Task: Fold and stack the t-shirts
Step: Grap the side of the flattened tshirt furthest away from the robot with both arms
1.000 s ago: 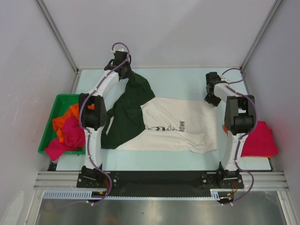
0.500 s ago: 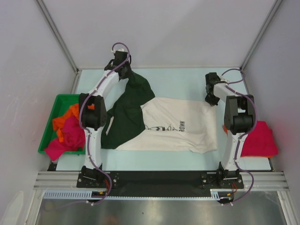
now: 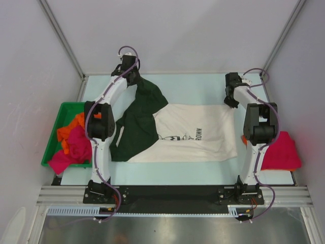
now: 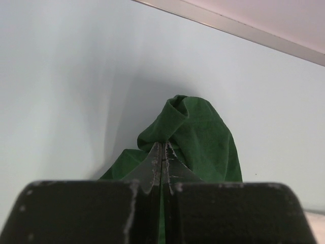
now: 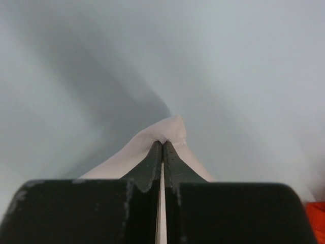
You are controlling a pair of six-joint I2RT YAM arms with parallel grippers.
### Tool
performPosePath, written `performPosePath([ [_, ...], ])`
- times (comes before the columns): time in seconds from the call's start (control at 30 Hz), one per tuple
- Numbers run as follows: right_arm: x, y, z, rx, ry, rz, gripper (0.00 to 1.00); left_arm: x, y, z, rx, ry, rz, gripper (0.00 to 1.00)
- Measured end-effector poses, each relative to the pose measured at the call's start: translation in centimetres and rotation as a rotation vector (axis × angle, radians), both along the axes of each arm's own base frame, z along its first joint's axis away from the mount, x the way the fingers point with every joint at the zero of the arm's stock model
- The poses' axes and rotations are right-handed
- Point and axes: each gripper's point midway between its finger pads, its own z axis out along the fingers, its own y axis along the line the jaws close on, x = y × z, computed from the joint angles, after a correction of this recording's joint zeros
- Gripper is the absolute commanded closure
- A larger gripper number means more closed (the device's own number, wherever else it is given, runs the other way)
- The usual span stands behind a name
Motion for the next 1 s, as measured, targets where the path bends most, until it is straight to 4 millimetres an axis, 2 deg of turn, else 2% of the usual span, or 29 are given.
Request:
performPosePath([
  [0.2,2.7,-0.9,2.6,-0.002,-0.083,-0.013,1.00,0.2,0.9,0.0,0.007,-0.002,0.025,1.00],
  [0.33,3.4,-1.4,1.9,-0.003,-0.076,-0.021,1.00,0.2,1.2,0.0,0.009,-0.003,0.037,1.00],
  [0.5,3.2,-2.5,-1.0,0.004,-0.017,-0.037,1.00,0.3,1.4,-0.6,0.012,0.006,0.041,1.00],
  [0.57,3.0,-2.7,-1.6,0.012,-0.003,-0.041,1.00,0.3,1.4,-0.8,0.013,0.012,0.042,1.00],
  [0.83,3.4,-2.5,-1.2,0.037,-0.020,-0.027,1.00,0.4,1.3,-0.7,0.000,0.001,0.043,1.00],
  [0.93,3.5,-2.1,-0.4,0.037,-0.035,-0.017,1.00,0.4,1.1,0.2,-0.009,-0.011,0.036,1.00],
  [1.0,3.6,-1.9,0.7,0.036,-0.055,-0.008,1.00,0.0,1.0,1.4,-0.016,-0.027,0.031,1.00],
])
